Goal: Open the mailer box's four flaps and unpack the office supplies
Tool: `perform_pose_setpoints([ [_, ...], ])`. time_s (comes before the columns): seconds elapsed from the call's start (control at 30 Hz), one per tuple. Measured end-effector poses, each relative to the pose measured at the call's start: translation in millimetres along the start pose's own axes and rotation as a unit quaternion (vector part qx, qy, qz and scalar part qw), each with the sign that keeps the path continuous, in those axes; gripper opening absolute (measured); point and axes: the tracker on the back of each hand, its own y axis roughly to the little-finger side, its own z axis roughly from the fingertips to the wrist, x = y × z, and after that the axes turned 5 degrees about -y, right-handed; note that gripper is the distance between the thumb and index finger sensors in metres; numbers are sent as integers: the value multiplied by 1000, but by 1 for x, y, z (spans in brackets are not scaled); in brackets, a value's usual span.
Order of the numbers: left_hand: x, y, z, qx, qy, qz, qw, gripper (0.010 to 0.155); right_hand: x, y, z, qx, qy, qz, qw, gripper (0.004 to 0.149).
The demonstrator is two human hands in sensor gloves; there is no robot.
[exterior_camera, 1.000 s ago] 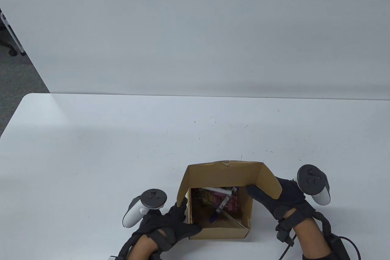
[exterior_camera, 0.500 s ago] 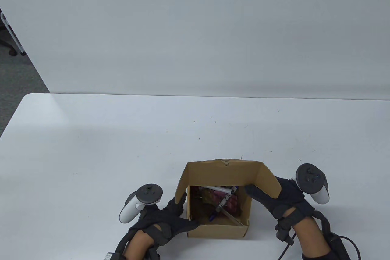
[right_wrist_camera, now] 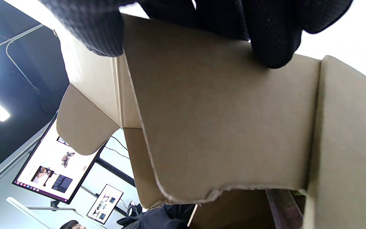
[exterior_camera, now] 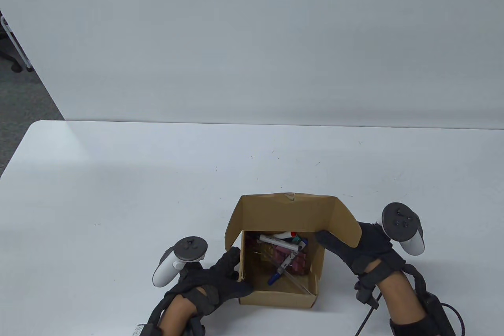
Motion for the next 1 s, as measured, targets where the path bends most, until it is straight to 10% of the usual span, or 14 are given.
perform_pose_setpoints([
  [0.67,7,5,1,-38,22,86,995,103,-13,1,-8,15,-4,-34,999,57],
  [1.0,0,-5,-7,-18,-11,0,1000,111,-16,0,-13,25,-1,-43,999,58],
])
